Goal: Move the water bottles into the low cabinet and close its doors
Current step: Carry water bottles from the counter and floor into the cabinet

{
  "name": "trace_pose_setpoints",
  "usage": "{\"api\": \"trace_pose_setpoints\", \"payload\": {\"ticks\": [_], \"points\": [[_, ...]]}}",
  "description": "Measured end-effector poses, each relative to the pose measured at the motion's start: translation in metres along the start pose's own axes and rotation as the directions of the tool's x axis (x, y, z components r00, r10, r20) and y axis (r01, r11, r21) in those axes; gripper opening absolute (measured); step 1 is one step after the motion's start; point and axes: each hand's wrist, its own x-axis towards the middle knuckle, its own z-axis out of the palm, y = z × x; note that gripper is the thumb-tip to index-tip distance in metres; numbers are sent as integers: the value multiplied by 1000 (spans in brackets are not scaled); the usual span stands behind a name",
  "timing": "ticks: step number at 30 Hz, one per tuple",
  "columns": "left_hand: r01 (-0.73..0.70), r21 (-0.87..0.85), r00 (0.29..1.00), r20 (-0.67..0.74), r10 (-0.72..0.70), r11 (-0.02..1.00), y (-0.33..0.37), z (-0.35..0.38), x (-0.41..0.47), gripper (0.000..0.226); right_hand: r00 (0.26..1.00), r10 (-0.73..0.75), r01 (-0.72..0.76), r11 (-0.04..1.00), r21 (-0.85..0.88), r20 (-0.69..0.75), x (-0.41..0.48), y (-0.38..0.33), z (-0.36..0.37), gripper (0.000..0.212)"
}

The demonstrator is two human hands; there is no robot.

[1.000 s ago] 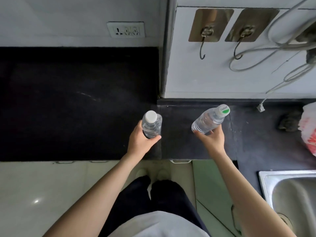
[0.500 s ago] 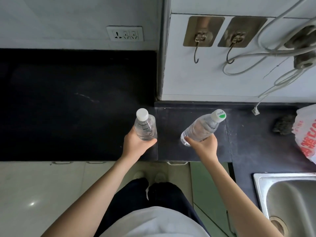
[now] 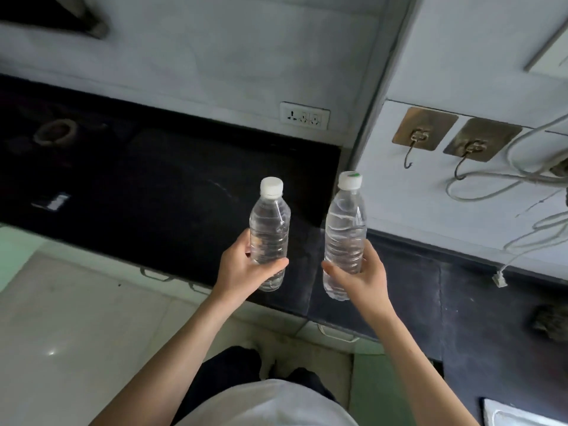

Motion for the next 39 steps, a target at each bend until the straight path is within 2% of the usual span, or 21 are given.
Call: {"api": "trace_pose_setpoints", "payload": {"ticks": [3, 7, 12, 15, 18, 21, 24, 27, 30, 35, 39], "points": [[52, 15, 995, -87, -50, 999, -16, -25, -18, 38, 992, 0, -1, 1000, 2, 122, -1, -3, 25, 31], [199, 22, 957, -218, -190, 980, -46, -56, -45, 35, 959, 89, -75, 995, -62, 268, -12, 8, 70, 35], [476, -137, 807, -324, -494, 869, -89, -100, -94, 27, 863, 245, -199, 969, -149, 441, -41, 7, 136, 27], [549, -195, 719, -387, -578, 813, -113, -131, -124, 30, 811, 246, -149, 964, -219, 530, -57, 4, 177, 28], [562, -267, 644, -453, -617, 783, -137, -165, -158, 38, 772, 227, -90, 964, -252, 594, -76, -9, 224, 28], [542, -354, 584, -493, -645, 762, -163, -204, -198, 45, 698, 206, -40, 968, -249, 686, -104, -24, 274, 27], [527, -410, 516, -542, -663, 745, -191, -247, -242, 53, 666, 166, 72, 956, -283, 728, -141, -25, 335, 30], [542, -439, 444, -575, -687, 717, -223, -292, -296, 47, 618, 164, 144, 938, -316, 769, -191, -23, 399, 32], [559, -456, 372, -608, -702, 692, -251, -334, -349, 43, 535, 176, 171, 935, -310, 826, -239, -29, 457, 32], [525, -566, 201, -643, -739, 635, -283, -408, -423, 47, 349, 144, 253, 937, -241, 926, -309, -59, 553, 31], [423, -676, 96, -629, -771, 604, -300, -445, -445, 51, 276, 137, 297, 929, -220, 951, -334, -63, 615, 30]]}}
